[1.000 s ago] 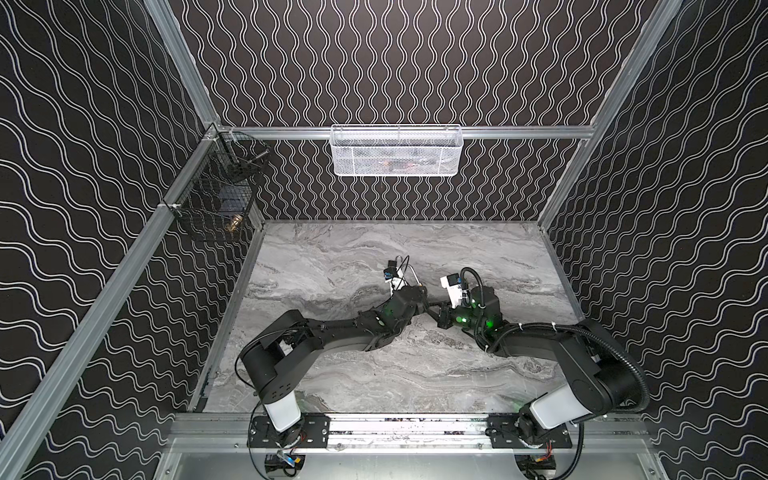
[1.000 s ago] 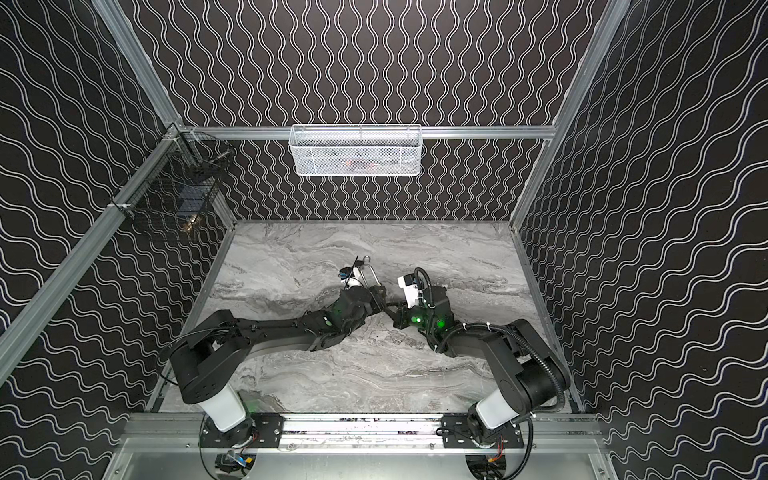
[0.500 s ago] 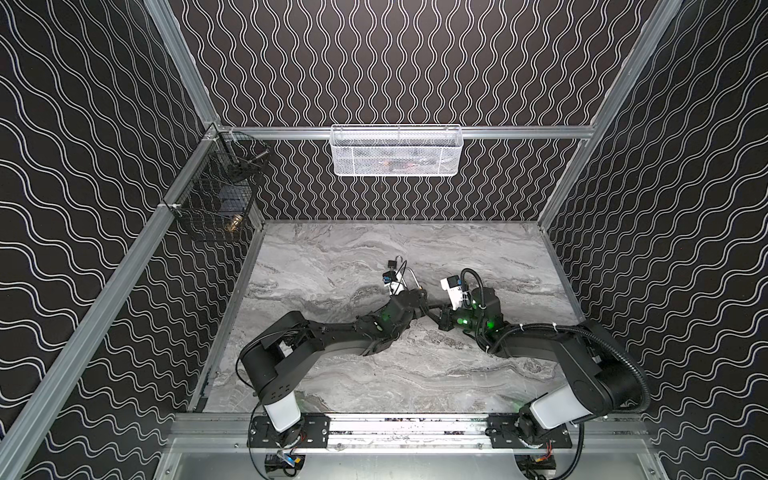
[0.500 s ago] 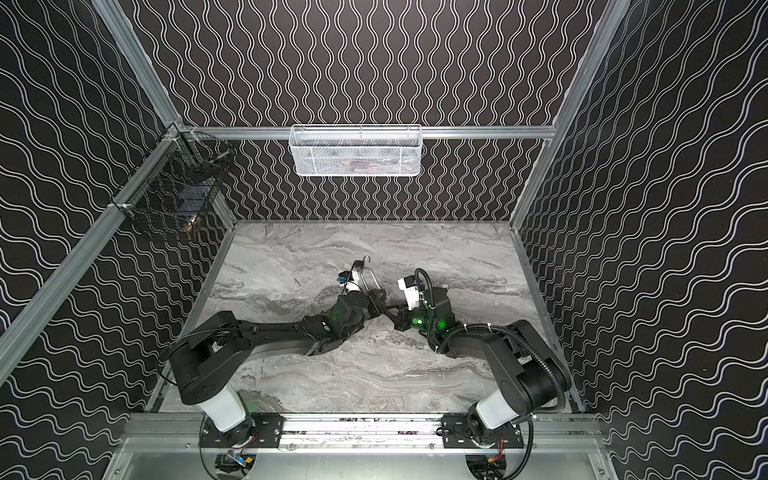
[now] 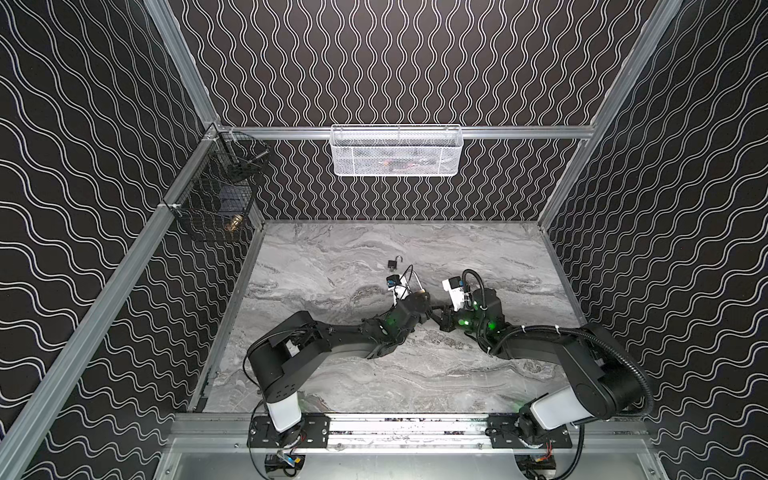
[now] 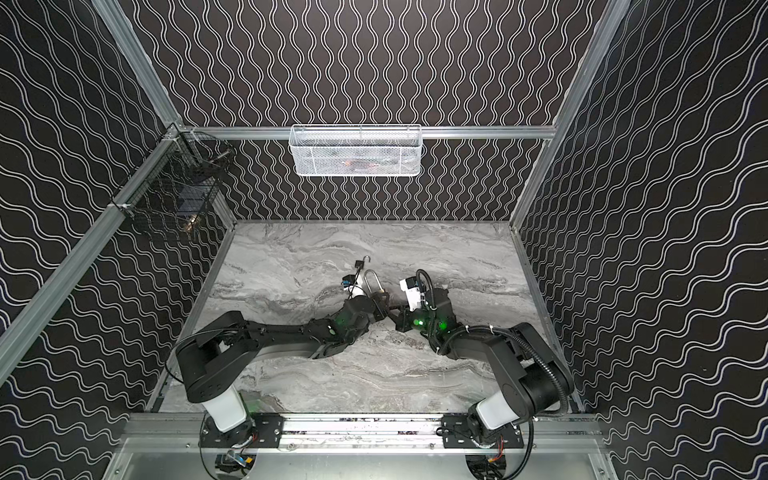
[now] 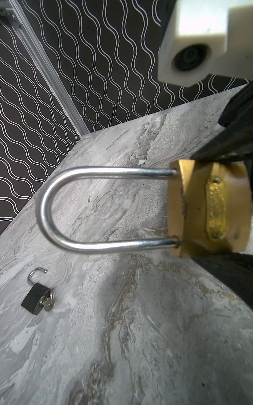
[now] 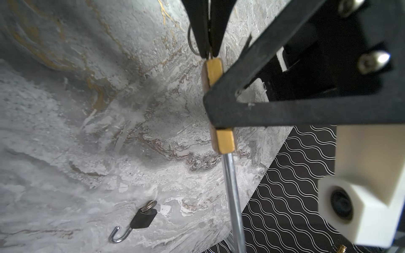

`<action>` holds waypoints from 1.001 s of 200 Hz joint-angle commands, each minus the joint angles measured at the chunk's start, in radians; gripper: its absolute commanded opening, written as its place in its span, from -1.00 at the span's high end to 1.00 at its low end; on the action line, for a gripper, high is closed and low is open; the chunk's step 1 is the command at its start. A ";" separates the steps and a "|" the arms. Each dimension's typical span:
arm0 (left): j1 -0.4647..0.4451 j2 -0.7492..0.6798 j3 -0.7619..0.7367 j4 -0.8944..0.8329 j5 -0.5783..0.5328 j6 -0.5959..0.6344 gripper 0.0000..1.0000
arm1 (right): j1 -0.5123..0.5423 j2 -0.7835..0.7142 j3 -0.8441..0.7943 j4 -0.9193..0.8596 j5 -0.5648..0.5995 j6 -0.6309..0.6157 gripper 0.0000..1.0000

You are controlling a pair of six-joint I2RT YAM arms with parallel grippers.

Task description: Unlock with the key

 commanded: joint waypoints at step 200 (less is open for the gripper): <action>0.046 -0.086 -0.032 -0.013 0.107 -0.098 0.29 | -0.032 -0.057 -0.033 0.120 0.037 -0.031 0.45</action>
